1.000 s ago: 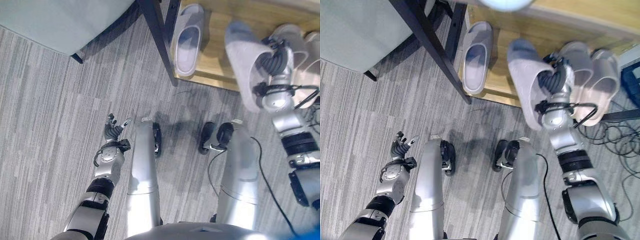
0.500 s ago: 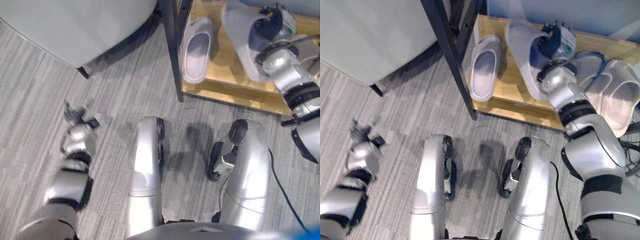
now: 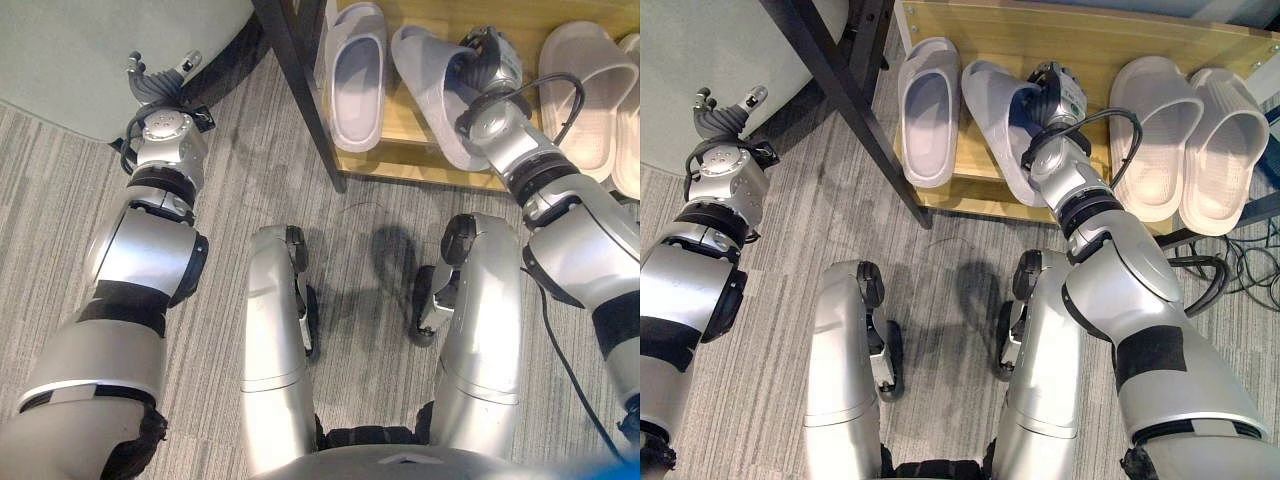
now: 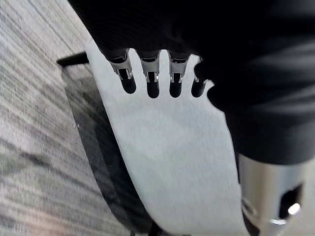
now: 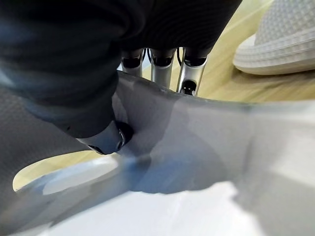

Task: Arrange the slippers neatly on the shoe rack.

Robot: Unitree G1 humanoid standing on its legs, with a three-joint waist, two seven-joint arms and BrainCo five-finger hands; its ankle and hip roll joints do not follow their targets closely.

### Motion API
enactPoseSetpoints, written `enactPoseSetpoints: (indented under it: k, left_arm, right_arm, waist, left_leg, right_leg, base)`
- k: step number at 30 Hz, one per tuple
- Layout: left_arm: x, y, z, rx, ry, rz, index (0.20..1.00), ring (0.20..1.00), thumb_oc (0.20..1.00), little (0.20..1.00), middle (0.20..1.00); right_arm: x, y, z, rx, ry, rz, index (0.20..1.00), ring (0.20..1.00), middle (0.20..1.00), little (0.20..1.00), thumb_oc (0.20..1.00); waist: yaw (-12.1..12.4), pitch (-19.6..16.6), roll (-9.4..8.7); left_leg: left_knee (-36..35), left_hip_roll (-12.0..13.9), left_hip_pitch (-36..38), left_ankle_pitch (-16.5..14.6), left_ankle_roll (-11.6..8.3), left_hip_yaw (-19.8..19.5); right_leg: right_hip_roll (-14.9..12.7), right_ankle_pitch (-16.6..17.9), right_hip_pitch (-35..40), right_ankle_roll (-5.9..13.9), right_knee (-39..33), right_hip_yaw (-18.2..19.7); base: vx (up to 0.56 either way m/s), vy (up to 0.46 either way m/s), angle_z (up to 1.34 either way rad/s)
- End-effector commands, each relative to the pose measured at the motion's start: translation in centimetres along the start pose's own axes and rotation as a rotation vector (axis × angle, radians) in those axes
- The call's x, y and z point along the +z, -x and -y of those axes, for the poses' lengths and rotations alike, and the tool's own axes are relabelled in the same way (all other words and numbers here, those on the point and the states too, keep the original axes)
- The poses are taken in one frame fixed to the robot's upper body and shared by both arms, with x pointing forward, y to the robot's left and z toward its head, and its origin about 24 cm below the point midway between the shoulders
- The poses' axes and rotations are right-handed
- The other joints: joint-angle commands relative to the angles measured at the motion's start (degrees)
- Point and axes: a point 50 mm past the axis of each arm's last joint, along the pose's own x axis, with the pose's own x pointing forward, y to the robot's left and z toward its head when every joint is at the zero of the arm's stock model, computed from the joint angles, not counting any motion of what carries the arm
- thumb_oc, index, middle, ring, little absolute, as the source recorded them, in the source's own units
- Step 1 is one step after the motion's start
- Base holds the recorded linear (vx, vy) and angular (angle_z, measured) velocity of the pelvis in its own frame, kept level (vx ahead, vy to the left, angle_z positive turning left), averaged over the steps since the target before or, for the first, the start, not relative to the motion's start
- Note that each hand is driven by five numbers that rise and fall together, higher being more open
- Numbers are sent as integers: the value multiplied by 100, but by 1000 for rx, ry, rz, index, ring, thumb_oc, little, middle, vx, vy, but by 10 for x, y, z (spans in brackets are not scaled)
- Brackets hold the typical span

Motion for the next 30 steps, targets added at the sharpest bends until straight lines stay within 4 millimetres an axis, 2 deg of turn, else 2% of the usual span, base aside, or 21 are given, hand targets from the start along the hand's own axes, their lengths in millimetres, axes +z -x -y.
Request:
enactPoseSetpoints:
  k: [1,10,11,14,16,20,21,22,25,27,28,30]
  left_arm:
    - [41,-9,-19,72,-22,135,1000,1000,1000,1000,1000]
    - [46,-6,-7,55,-15,138,1000,1000,1000,1000,1000]
    - [44,-3,-1,43,-22,134,1000,1000,1000,1000,1000]
    - [31,0,6,13,-41,114,1000,1000,1000,1000,1000]
    - [17,3,10,-11,-77,94,1000,1000,1000,1000,1000]
    - [14,3,10,-12,-64,90,1000,1000,1000,1000,1000]
    - [16,3,11,-14,-46,93,1000,1000,1000,1000,1000]
    - [16,3,11,-14,-46,93,1000,1000,1000,1000,1000]
    - [9,5,13,-27,-49,96,1000,1000,1000,1000,1000]
    - [1,9,17,-34,-34,88,1000,1000,1000,1000,1000]
    - [-9,16,27,-69,-23,79,1000,1000,1000,1000,1000]
    - [-29,23,33,-91,-32,40,1000,1000,1000,1000,1000]
  right_arm:
    - [27,-11,21,-86,-60,3,200,200,200,200,200]
    - [24,-9,16,-104,-133,-43,200,200,200,200,200]
    - [23,-8,16,-116,-174,-58,1000,1000,1000,1000,1000]
    - [18,-7,14,-113,-237,-88,1000,1000,1000,1000,1000]
    - [23,-6,11,-122,-344,-93,1000,1000,1000,1000,1000]
    - [32,-3,5,-112,-404,-62,1000,1000,1000,1000,1000]
    - [37,-3,6,-122,-511,-61,1000,1000,1000,1000,1000]
    - [37,-3,6,-122,-512,-61,1000,1000,1000,1000,1000]
    - [50,1,4,-113,-676,-19,1000,1000,1000,1000,1000]
    - [57,3,9,-158,-715,18,1000,1000,1000,1000,1000]
    - [63,5,15,-186,-728,62,1000,1000,1000,1000,1000]
    - [60,5,20,-212,-709,75,1000,1000,1000,1000,1000]
  waist:
    - [266,-95,-252]
    - [272,-95,-293]
    - [291,-95,-290]
    - [325,-95,-327]
    - [358,-95,-417]
    - [380,-96,-479]
    - [379,-96,-485]
    - [380,-96,-487]
    - [354,-95,-502]
    - [322,-95,-515]
    - [289,-95,-521]
    - [256,-95,-522]
  left_leg:
    - [-279,-329,-278,293,-60,-899]
    - [-292,-341,-278,299,-81,-899]
    - [-289,-359,-278,298,-77,-909]
    - [-297,-377,-278,283,-75,-879]
    - [-280,-387,-278,273,-77,-845]
    - [-200,-405,-278,247,-65,-861]
    - [-132,-407,-278,237,-56,-879]
    - [-131,-406,-278,236,-56,-879]
    - [-32,-402,-278,204,-46,-858]
    - [-6,-405,-278,195,-45,-852]
    - [22,-413,-278,183,-45,-849]
    - [70,-429,-278,174,-37,-860]
  right_leg:
    - [-186,-685,505,-25,491,591]
    - [-144,-617,505,9,471,652]
    - [-134,-609,505,17,478,662]
    - [-127,-566,505,40,462,711]
    - [-111,-529,505,69,448,764]
    - [-82,-506,505,79,453,770]
    - [-75,-495,505,93,492,772]
    - [-75,-495,505,94,494,772]
    - [-57,-496,505,103,549,799]
    - [-42,-509,505,99,579,816]
    - [-45,-526,505,92,603,813]
    - [-28,-550,505,78,643,802]
  base:
    - [0,0,0]
    - [0,4,0]
    - [10,33,1]
    - [11,18,2]
    - [10,9,2]
    - [8,29,1]
    - [12,55,0]
    - [10,59,0]
    - [0,46,-2]
    - [4,41,-3]
    - [-2,35,-2]
    - [-4,16,0]
